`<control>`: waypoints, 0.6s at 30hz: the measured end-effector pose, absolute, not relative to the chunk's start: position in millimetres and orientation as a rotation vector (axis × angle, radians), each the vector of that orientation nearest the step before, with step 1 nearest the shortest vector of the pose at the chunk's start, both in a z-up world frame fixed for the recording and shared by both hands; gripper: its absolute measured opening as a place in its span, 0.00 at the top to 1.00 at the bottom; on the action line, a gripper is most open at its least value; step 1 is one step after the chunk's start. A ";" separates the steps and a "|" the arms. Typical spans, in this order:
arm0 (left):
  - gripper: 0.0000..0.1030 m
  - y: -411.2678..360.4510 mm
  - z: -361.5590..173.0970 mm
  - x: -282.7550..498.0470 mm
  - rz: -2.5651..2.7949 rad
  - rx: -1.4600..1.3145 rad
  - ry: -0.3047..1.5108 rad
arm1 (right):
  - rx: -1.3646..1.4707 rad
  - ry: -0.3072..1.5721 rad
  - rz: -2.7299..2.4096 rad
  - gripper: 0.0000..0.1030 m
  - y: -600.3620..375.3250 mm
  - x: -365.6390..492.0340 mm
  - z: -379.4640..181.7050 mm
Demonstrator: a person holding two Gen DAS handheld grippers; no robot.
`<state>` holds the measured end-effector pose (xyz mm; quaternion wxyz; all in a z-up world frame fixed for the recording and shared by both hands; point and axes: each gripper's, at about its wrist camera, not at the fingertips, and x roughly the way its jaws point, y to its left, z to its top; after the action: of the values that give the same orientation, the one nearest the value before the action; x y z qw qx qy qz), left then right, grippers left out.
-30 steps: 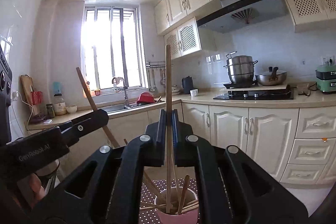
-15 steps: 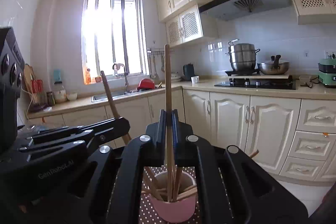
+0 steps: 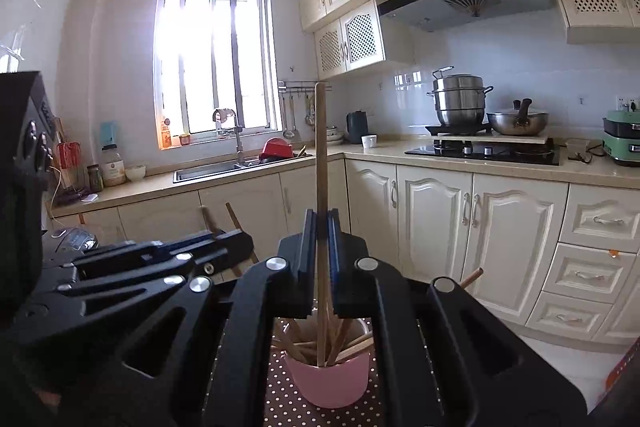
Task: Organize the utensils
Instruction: 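Open both grippers to drop the chopsticks into the pink cup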
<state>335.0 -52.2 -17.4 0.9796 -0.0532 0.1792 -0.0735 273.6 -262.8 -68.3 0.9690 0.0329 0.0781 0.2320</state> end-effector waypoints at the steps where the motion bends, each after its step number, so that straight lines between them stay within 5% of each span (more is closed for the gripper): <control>1: 0.67 -50.1 -16.5 332.6 -0.151 -0.113 0.357 | 0.065 0.160 0.467 0.93 -263.1 272.5 -67.9; 9: 0.56 -45.3 -7.2 310.9 -0.119 -0.090 0.329 | 0.054 0.166 0.461 0.91 -263.4 260.4 -67.5; 15: 0.48 -36.3 -0.3 292.0 -0.104 -0.102 0.308 | 0.077 0.152 0.424 0.58 -272.5 248.5 -63.0; 18: 0.46 -33.9 2.0 280.9 -0.095 -0.102 0.304 | 0.103 0.151 0.428 0.55 -279.1 241.3 -61.2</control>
<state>280.9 -33.9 2.0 0.9861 -0.0506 0.1512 -0.0475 241.3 -279.1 -61.2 0.9730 0.0513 0.0747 0.2121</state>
